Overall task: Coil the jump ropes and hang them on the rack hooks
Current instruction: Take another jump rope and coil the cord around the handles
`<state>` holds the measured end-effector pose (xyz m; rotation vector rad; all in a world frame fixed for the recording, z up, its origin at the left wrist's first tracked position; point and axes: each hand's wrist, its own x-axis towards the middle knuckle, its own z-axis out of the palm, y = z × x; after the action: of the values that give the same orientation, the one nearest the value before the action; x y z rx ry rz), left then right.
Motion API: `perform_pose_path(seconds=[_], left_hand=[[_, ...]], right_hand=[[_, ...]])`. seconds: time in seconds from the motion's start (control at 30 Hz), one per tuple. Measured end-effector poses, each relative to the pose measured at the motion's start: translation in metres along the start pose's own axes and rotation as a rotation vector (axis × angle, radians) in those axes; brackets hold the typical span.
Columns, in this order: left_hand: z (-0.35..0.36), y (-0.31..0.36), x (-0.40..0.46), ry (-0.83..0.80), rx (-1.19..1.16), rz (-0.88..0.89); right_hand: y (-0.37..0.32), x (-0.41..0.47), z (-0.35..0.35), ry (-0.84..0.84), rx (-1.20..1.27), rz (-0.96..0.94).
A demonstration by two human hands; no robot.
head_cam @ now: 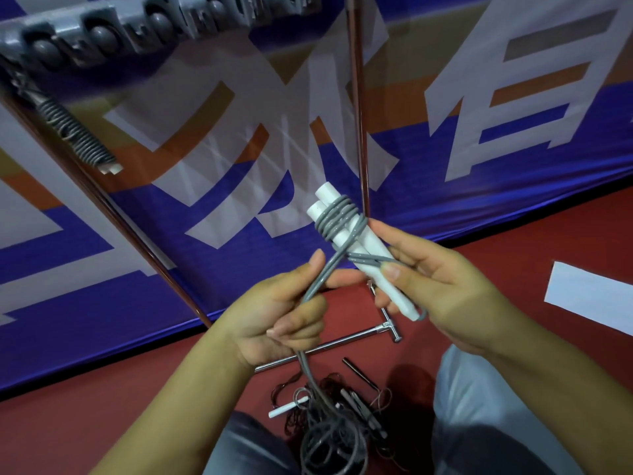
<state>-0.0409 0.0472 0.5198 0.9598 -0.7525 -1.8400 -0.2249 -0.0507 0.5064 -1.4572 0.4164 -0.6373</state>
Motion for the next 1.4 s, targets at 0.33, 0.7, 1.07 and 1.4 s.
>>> perform_pose_path(seconds=[0.33,0.7,1.07,1.4], left_hand=[[0.019,0.016,-0.008,0.395,0.302,0.427],[0.000,0.020,-0.015,0.299,0.566,0.442],[-0.003,0.014,-0.003,0.385,1.032,0.343],[-0.005,0.019,0.001,0.489,1.338,0.399]], right_hand=[[-0.001,-0.002,-0.006,-0.033,0.313,0.078],[0.005,0.003,-0.013,-0.421,0.759,0.142],[0.007,0.007,-0.036,-0.796,0.518,0.281],[-0.007,0.012,-0.040,-0.855,-0.024,0.403]])
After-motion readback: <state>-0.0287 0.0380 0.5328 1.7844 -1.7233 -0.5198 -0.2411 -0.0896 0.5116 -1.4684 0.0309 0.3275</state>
